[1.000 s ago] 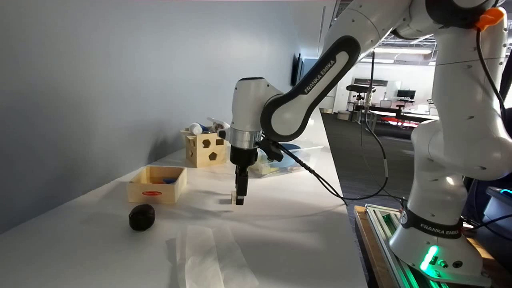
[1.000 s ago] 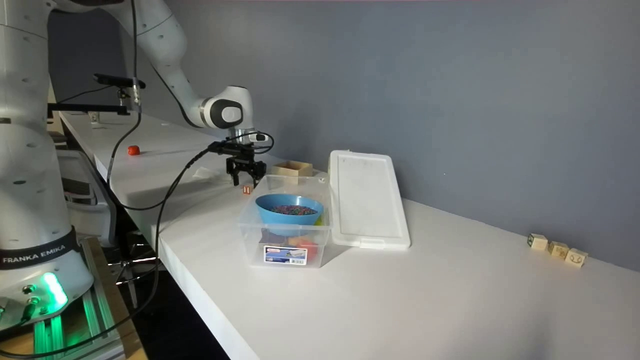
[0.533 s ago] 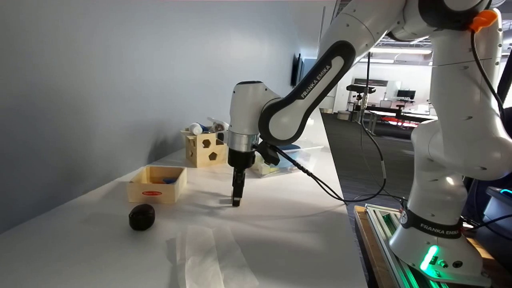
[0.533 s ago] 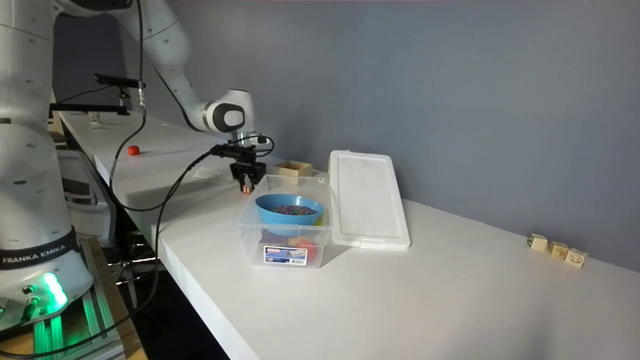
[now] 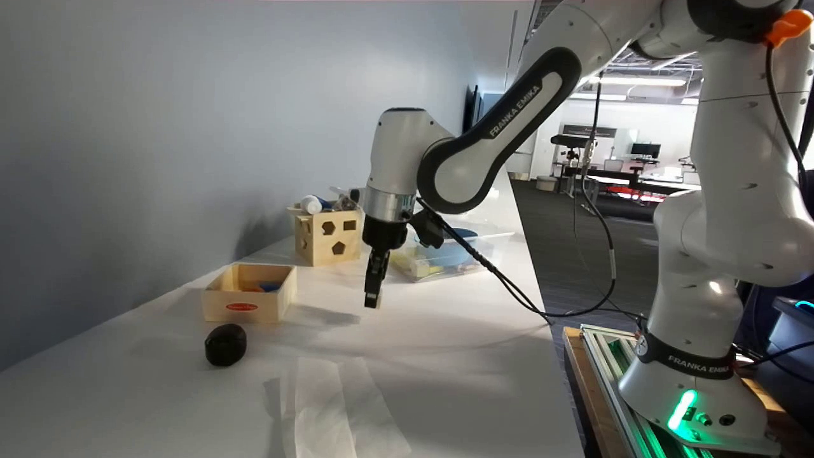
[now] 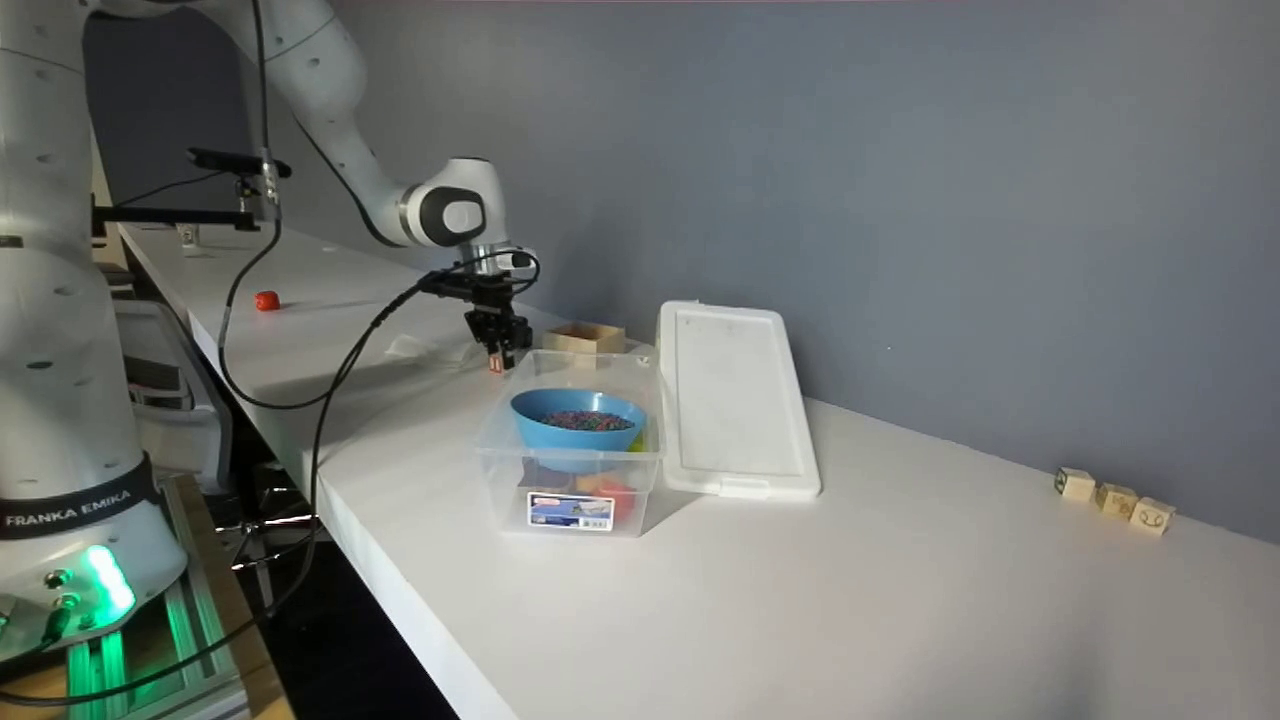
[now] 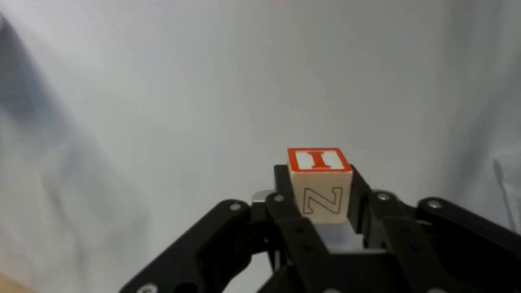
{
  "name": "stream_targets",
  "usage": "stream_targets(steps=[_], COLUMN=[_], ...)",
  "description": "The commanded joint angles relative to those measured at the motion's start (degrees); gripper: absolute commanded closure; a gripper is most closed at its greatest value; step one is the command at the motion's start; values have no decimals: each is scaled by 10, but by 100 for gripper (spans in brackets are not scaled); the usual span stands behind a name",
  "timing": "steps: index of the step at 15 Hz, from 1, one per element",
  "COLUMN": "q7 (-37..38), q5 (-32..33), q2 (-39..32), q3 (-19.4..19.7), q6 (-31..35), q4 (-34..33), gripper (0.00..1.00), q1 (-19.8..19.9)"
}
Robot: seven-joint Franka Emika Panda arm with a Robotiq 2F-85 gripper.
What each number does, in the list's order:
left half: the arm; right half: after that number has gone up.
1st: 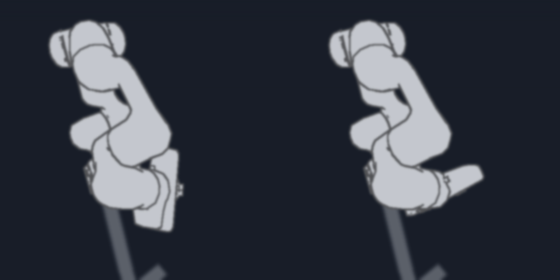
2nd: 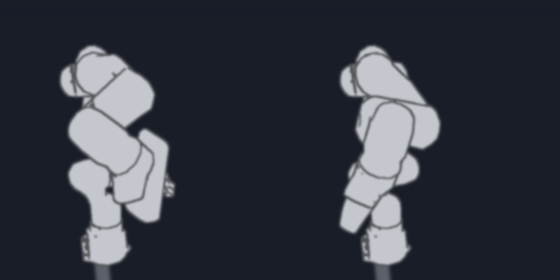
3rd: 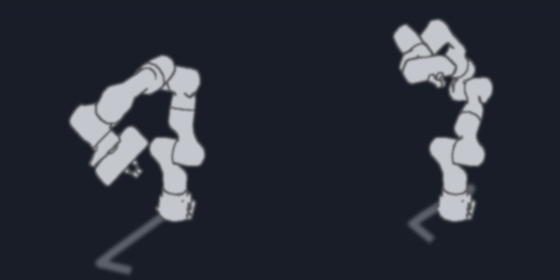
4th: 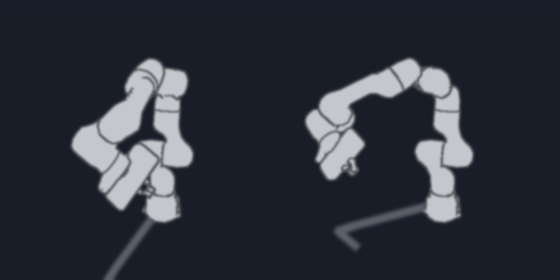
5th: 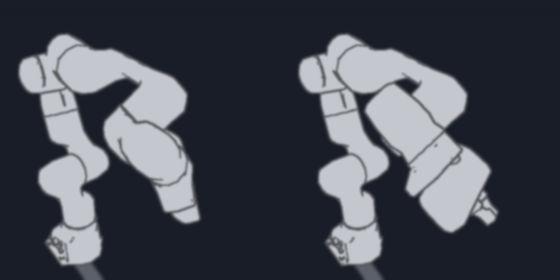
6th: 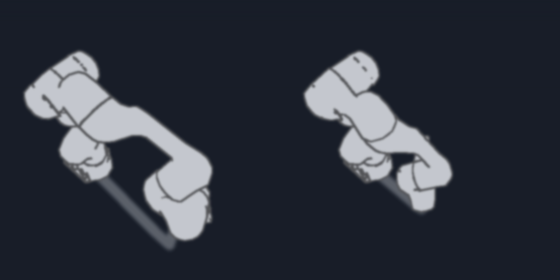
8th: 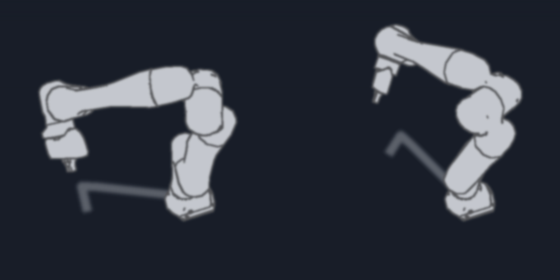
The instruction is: Put the cubes in the bowl
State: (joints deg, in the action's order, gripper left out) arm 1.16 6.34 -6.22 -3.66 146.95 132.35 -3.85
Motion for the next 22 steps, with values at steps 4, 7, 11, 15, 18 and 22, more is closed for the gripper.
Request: stream_targets(steps=[4, 7, 11, 15, 18, 22], q7=[66, 92, 156, 211, 244, 270], q5=[-7, 5, 21, 12, 24, 41], q2=[184, 226, 208, 160, 111, 60], q3=[44, 71, 86, 90, 87, 94], q6=[9, 11, 39, 85, 119, 138], q4=[64, 72, 77, 86, 81, 69], gripper=[91, 91, 91, 91, 91, 91], q1=[43, 91, 160, 190, 192, 175])
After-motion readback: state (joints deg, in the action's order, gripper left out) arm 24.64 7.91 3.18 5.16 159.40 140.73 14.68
